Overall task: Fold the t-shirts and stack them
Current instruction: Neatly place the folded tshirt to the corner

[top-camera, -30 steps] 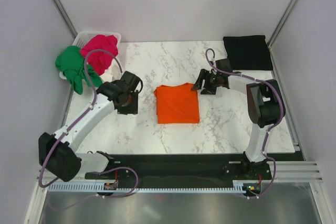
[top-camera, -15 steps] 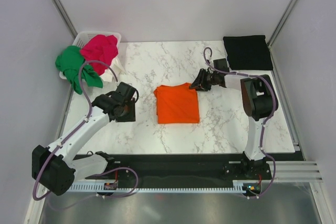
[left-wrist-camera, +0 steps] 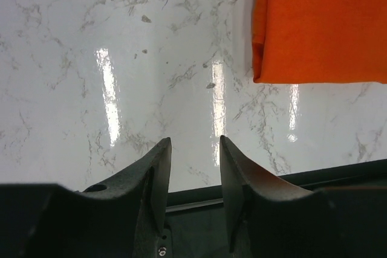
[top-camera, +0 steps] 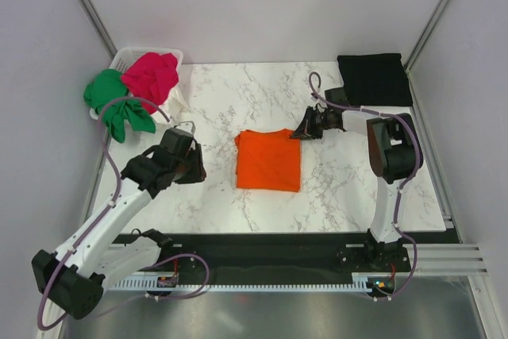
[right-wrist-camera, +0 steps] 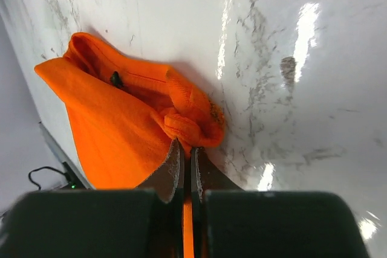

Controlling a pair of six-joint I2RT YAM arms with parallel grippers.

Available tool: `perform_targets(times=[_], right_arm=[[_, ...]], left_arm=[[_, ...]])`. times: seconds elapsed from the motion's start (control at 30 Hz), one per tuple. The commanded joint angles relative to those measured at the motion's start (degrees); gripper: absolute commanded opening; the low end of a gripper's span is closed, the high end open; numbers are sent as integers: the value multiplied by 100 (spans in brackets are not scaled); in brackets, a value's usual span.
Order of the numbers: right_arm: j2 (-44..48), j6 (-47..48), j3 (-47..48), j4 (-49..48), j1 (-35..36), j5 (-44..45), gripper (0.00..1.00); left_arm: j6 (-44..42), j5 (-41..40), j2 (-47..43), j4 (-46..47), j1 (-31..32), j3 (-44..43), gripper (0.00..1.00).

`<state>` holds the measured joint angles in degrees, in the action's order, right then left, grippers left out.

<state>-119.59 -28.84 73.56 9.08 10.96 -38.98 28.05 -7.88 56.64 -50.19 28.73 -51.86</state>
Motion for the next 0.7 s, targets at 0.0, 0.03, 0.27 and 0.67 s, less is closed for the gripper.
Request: perform_targets(times=[0.0, 0.03, 0.27, 0.67], right_arm=[[620, 904, 772, 891, -156, 757, 0], [665, 1072, 939, 1398, -164, 995, 0], [981, 2163, 2074, 2590, -191, 3667, 0], [868, 3744, 3419, 2555, -322, 5761, 0]], left_arm=[[-28, 234, -565, 431, 1, 202, 45], [-19, 208, -645, 458, 1, 237, 45], [192, -583, -848, 317, 27, 282, 43], [192, -601, -900, 317, 27, 290, 41]])
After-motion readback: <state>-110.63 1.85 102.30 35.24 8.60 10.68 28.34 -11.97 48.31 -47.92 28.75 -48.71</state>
